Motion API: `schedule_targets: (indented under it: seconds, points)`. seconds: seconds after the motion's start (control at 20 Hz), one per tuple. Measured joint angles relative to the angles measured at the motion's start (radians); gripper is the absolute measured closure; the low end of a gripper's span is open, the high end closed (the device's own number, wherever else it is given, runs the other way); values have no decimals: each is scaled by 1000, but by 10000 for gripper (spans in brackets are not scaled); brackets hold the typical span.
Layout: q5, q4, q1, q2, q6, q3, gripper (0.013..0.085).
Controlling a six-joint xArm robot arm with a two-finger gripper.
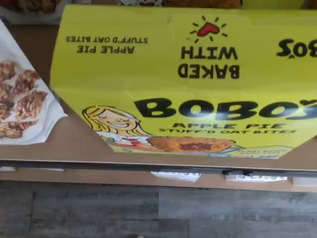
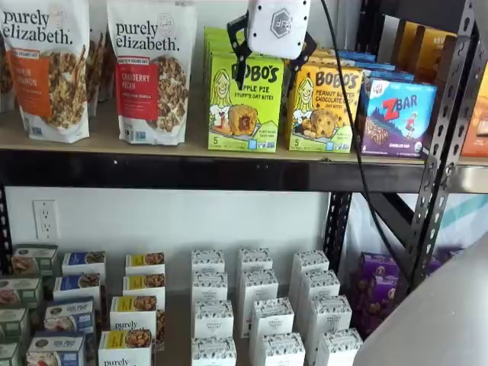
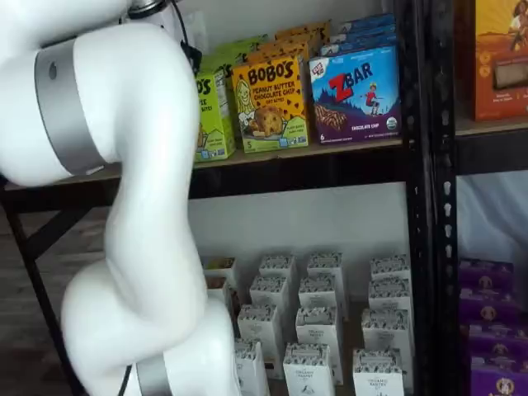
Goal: Pick the green box on the top shelf, the fourth from the left
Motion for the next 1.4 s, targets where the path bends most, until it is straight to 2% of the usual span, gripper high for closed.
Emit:
schedule_targets:
  seconds: [0.6, 0.95, 1.4]
  points:
    - [25, 13, -8, 34, -7, -32, 130]
    - [12, 9, -14, 37, -13, -33, 130]
    - [36, 4, -19, 47, -17, -44, 130]
